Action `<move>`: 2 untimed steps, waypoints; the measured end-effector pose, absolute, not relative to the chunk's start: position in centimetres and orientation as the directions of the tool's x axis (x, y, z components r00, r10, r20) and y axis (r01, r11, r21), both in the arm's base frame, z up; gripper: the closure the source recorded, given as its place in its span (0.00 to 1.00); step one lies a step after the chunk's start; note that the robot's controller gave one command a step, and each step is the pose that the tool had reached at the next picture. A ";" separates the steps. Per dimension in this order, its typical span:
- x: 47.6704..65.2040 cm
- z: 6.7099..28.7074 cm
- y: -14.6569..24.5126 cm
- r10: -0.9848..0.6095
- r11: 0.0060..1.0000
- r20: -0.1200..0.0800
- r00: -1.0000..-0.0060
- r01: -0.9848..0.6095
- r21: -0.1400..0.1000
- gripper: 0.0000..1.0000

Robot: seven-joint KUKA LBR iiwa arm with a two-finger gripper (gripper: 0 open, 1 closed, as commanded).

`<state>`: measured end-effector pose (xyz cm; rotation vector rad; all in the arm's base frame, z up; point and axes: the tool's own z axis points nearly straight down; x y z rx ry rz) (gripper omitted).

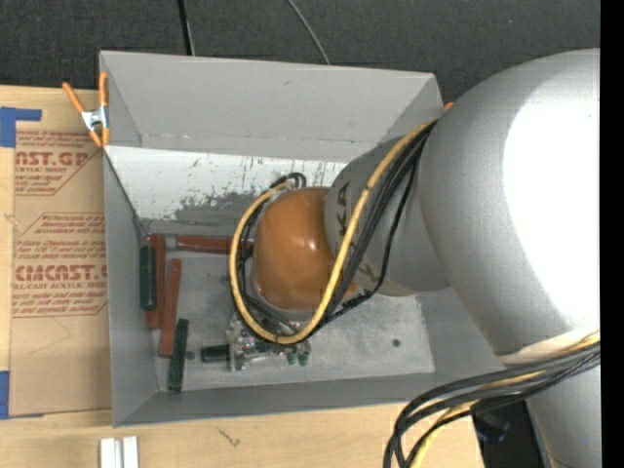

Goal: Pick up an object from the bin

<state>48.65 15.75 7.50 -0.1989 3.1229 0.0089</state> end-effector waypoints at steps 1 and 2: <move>48.7 7.5 15.7 -0.127 0.992 -0.013 -0.992 -0.127 0.005 1.00; 49.8 21.1 16.4 -0.175 0.984 -0.002 -0.984 -0.175 0.001 1.00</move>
Offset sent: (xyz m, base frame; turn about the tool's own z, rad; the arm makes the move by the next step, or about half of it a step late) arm 0.0114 0.0054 0.1359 -0.0485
